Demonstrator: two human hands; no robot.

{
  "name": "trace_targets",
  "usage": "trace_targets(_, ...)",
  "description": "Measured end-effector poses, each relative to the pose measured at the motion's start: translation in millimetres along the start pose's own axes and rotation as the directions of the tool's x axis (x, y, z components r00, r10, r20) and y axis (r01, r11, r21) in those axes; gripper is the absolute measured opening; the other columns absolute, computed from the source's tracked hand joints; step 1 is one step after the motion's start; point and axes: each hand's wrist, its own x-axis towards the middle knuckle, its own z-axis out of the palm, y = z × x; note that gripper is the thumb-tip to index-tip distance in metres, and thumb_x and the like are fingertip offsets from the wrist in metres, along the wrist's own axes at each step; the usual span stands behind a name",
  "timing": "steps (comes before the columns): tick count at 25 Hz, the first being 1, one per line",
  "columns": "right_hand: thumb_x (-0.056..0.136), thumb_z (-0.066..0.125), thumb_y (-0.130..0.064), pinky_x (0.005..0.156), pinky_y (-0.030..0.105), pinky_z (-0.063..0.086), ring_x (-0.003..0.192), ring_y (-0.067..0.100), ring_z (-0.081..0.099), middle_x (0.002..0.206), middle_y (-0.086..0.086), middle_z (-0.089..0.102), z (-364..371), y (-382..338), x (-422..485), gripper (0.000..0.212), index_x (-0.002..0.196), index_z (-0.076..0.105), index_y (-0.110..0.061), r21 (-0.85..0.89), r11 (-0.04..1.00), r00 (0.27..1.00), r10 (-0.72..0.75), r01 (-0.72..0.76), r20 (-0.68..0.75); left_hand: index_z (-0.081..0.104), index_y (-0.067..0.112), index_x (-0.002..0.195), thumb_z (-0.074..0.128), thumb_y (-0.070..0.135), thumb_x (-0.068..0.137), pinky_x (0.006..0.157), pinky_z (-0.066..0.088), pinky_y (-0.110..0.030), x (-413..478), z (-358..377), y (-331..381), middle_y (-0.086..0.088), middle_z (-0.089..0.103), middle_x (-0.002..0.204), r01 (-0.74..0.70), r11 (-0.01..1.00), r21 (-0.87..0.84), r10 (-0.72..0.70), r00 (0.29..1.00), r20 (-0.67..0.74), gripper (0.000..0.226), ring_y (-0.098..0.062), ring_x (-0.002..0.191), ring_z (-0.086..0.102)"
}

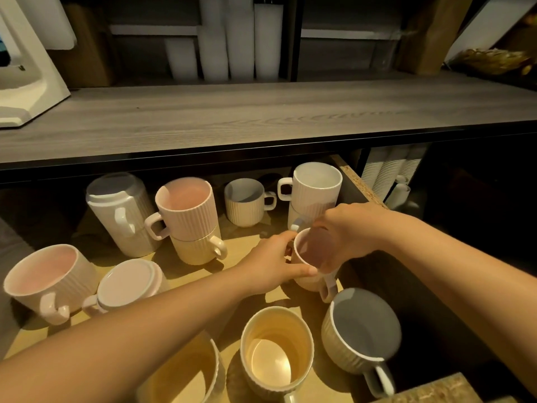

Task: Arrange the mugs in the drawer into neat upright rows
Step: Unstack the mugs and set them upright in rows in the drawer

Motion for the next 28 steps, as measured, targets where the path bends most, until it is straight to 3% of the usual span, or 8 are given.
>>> trace_targets(4, 0.071, 0.073, -0.050, 0.080, 0.024, 0.051, 0.099, 0.018, 0.063, 0.115, 0.000, 0.066, 1, 7, 0, 0.067, 0.128, 0.053, -0.021, -0.016, 1.000, 1.000, -0.004, 0.005, 0.017, 0.045, 0.023, 0.132, 0.068, 0.033, 0.082, 0.090, 0.052, -0.034, 3, 5, 6, 0.000, 0.057, 0.129, -0.014, 1.000, -0.004, 0.014, 1.000, 0.010, 0.056, -0.019, 0.113, 0.056)
trace_targets(14, 0.070, 0.070, -0.057, 0.053, 0.013, 0.037, 0.081, 0.012, 0.058, 0.103, 0.000, 0.068, 2, 12, 0, 0.065, 0.121, 0.059, -0.020, -0.073, 0.997, 0.996, 0.003, -0.009, -0.085, 0.043, 0.023, 0.134, 0.063, 0.031, 0.086, 0.093, 0.046, -0.029, 4, 4, 11, -0.001, 0.056, 0.131, -0.038, 0.999, 0.011, 0.037, 0.998, 0.047, 0.052, -0.019, 0.118, 0.053)
trace_targets(22, 0.069, 0.068, -0.061, 0.057, 0.015, 0.041, 0.086, 0.014, 0.063, 0.107, -0.001, 0.068, 5, 14, 4, 0.070, 0.124, 0.057, -0.020, -0.081, 0.997, 0.992, -0.006, -0.004, -0.124, 0.043, 0.023, 0.133, 0.062, 0.033, 0.087, 0.092, 0.049, -0.030, 1, 3, 14, 0.000, 0.056, 0.131, -0.040, 0.996, 0.082, 0.038, 0.999, 0.024, 0.052, -0.019, 0.114, 0.055)
trace_targets(28, 0.069, 0.068, -0.060, 0.050, 0.012, 0.034, 0.081, 0.011, 0.056, 0.110, -0.001, 0.067, 5, 11, 2, 0.071, 0.126, 0.055, -0.021, -0.077, 0.996, 0.993, 0.032, -0.041, -0.113, 0.040, 0.026, 0.135, 0.062, 0.035, 0.087, 0.090, 0.051, -0.031, 1, 3, 12, 0.001, 0.056, 0.132, -0.042, 0.993, 0.113, 0.040, 0.999, 0.023, 0.054, -0.017, 0.111, 0.057)
